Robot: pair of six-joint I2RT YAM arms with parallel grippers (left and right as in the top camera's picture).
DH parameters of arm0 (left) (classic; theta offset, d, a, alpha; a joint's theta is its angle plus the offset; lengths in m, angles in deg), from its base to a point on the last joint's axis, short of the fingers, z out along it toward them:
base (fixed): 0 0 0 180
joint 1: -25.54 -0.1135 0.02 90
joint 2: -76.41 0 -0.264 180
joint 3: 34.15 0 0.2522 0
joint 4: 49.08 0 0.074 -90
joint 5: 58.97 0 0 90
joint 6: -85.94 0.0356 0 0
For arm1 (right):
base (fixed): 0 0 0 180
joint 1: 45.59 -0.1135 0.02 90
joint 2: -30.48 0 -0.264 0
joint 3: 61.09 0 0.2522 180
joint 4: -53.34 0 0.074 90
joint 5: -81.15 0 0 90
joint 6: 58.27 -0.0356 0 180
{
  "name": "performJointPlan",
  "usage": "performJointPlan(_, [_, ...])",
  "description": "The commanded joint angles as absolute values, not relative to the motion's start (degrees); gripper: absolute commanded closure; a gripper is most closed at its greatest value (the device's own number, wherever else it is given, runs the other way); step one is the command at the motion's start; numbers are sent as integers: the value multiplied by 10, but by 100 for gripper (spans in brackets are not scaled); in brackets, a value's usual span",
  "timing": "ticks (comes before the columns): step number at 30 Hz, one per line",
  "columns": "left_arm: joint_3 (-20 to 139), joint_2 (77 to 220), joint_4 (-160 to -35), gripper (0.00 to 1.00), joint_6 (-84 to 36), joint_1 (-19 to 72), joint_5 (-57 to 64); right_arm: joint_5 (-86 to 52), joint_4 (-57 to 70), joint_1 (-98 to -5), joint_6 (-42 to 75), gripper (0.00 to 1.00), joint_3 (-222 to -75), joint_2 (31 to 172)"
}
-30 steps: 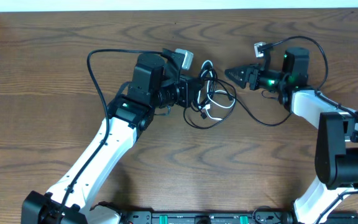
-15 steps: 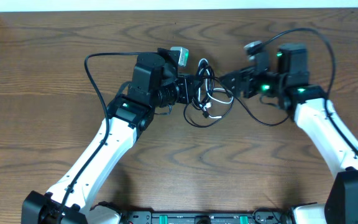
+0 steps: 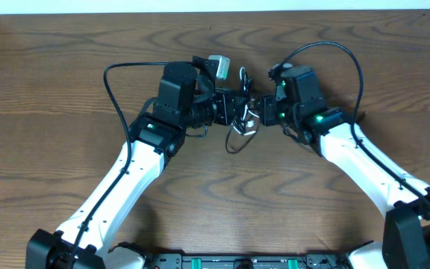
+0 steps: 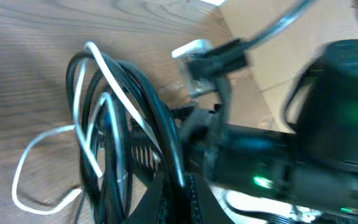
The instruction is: Untangle cables
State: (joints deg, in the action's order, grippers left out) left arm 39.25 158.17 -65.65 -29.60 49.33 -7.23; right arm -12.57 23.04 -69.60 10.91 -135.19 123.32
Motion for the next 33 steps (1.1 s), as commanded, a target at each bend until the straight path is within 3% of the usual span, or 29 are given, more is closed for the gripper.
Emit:
performJointPlan(1, [408, 1572, -649, 92, -296, 493, -119, 33, 220, -687, 48, 62, -1355, 1261])
performJointPlan(4, [408, 1572, -649, 92, -296, 494, -125, 24, 222, -675, 50, 70, -1355, 1265])
performJointPlan(11, [408, 1572, -655, 92, -281, 494, -133, 10, 214, -642, 52, 73, -1355, 1263])
performJointPlan(15, [408, 1572, -655, 92, -283, 493, -89, -116, 212, -615, 92, 65, -1355, 1244])
performJointPlan(23, [408, 1573, -655, 92, -479, 493, 136, -418, 170, -530, 98, 51, -1355, 1143])
performJointPlan(26, [408, 1574, -653, 92, -515, 494, 144, -517, 150, -529, 89, 53, -1355, 1134])
performJointPlan(29, [408, 1574, -653, 92, -500, 494, 122, -521, 140, -545, 117, 54, -1353, 1138])
performJointPlan(33, [408, 1574, -638, 92, -425, 494, 55, -507, 140, -572, 156, 45, -1346, 1139])
